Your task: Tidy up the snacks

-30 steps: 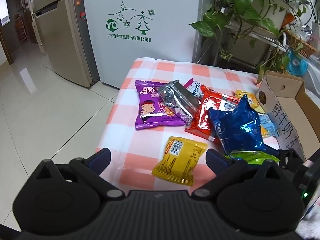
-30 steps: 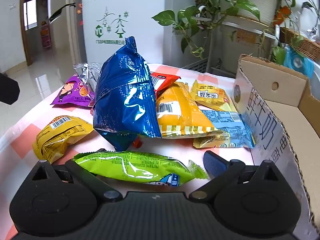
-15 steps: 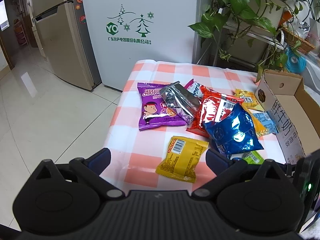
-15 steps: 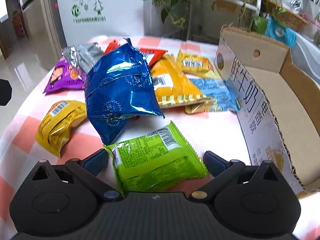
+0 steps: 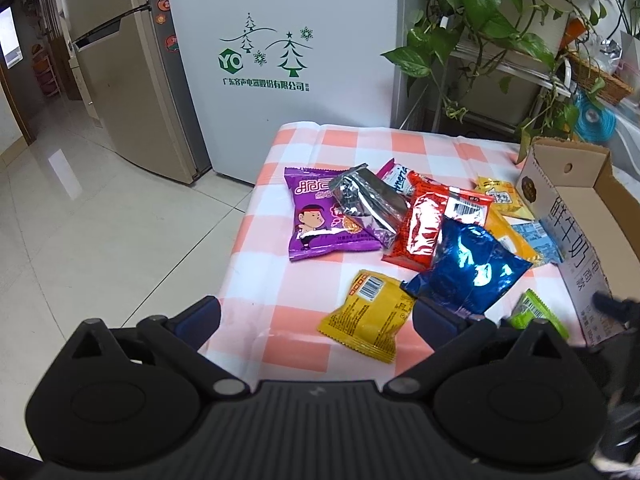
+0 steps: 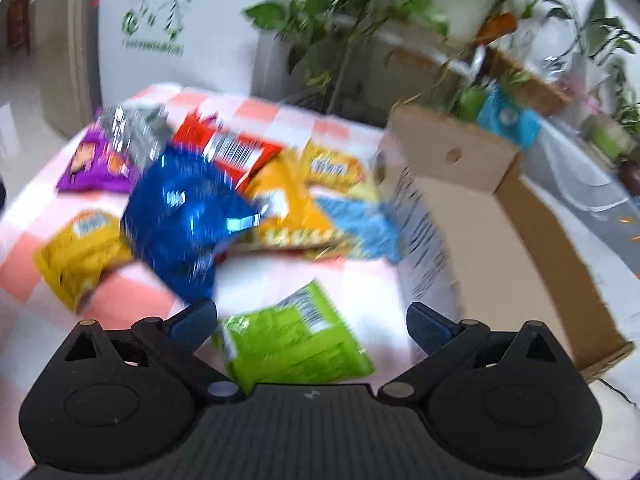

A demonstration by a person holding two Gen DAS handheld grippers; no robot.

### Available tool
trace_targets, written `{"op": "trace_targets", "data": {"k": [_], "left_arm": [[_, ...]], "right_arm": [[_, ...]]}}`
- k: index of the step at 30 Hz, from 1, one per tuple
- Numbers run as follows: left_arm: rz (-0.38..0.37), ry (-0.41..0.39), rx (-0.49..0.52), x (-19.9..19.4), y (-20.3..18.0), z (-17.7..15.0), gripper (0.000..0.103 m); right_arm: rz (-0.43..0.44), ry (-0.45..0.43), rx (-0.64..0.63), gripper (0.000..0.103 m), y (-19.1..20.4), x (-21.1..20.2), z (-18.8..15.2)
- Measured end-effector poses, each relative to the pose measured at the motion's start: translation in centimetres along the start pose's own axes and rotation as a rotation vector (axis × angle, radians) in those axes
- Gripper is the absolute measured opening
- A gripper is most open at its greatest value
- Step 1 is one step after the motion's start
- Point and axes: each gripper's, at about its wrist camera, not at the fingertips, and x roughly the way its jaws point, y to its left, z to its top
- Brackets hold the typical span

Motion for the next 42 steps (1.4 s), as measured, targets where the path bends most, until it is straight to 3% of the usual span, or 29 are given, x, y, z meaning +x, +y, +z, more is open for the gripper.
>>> {"op": "trace_targets", "data": {"k": [7, 11, 16, 19, 25, 31, 42], "left_arm": [[0.011, 0.002, 0.008, -0.2, -0.1, -0.1, 0.102], [0.023, 0.000, 0.005, -0.2, 0.1, 0.0, 0.102], [0.018, 0.010, -0.011, -0.4, 0.0, 0.3, 0.102], [-0.018, -0.005, 0.005, -1.0, -0.5, 0.5, 0.102], [-0.007, -0.003, 0.035, -1.6, -0.9, 1.6, 0.102], [0.017, 0.045, 0.068, -0.6, -1.7, 2.5, 0.102], [0.076, 0.044, 0.051, 1.1, -2.2, 2.0, 0.102]], "right_arm": [[-0.071, -0.105, 0.091, 0.103, -2.3, -2.8, 1.7], [-0.055, -0.101, 0.126, 0.103, -3.0, -3.6, 2.5], [-0.080, -0.027, 0.042, 0.103, -2.5, -3.6, 3.3], [-0.028, 0.012, 0.038, 0.103, -2.7, -3.8, 4.1], [0.030, 0.093, -0.004, 0.103, -3.1, -3.9, 5.2], [0.057, 0.149, 0.103, 0.103, -4.2, -2.8, 4.9], [0.033, 0.131, 0.036, 0.103, -3.0, -2.8, 5.0]]}}
